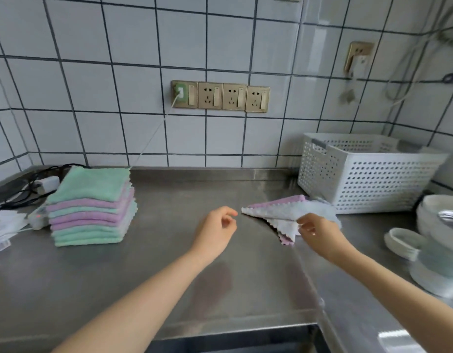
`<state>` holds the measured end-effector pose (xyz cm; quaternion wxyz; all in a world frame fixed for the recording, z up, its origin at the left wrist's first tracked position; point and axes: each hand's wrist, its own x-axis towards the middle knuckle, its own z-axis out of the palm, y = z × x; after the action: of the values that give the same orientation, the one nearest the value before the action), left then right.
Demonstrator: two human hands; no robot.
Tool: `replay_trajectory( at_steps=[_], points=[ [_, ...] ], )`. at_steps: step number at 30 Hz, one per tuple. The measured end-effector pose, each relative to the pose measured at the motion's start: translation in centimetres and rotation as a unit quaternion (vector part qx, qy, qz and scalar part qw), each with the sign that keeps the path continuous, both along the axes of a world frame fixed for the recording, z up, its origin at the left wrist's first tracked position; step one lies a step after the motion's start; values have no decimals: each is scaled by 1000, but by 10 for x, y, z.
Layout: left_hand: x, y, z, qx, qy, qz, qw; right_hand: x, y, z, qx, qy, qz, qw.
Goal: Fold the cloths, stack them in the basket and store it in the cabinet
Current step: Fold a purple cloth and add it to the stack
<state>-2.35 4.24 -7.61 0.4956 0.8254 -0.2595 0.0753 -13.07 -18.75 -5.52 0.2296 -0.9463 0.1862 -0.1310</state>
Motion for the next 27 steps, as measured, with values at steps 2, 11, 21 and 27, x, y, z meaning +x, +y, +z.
replay_trajectory(
  at_steps=[2,11,21,27],
  points=[
    [-3,-20,-3,37,-14,-1,999,5,-22,-5,-36,-5,-12,999],
    [2,-83,-8,223,15,-133,966,53,-82,-8,-220,116,-53,967],
    [3,-127,-4,194,42,-179,964,43,-68,33,-242,-72,-25,967],
    [17,-147,16,112,-5,-25,993,20,-24,92,-161,-278,73,944]
  ],
)
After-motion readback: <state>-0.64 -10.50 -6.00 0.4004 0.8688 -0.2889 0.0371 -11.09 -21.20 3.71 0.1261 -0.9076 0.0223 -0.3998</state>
